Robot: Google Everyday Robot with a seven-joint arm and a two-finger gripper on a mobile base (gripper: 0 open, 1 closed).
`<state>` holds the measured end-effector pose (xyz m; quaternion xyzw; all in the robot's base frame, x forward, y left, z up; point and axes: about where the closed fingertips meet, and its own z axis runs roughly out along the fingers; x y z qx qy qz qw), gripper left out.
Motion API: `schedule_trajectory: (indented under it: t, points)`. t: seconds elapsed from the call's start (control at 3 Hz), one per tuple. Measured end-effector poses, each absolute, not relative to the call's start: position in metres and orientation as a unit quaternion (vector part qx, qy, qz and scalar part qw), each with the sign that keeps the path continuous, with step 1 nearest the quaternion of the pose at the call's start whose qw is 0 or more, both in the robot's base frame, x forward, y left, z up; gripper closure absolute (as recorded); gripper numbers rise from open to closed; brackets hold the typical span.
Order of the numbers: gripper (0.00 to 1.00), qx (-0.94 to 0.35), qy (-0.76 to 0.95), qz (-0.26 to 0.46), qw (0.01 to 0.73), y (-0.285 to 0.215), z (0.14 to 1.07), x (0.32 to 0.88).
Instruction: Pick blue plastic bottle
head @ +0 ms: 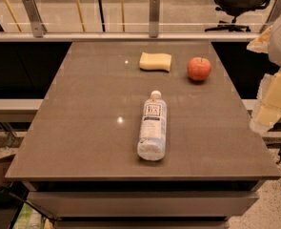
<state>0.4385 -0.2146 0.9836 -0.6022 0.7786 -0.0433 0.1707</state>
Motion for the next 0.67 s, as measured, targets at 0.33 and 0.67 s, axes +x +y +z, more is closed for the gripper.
schedule_trajectory:
  t: [0.33, 0.67]
  points:
    - [0.0, -0.602, 0.779, -0.043, 0.171, -0.2146, 0.9836, 0.4385]
    - [0.0, -0.595, 0.783, -0.04, 0.177, -0.2134, 0.9868, 0.4385]
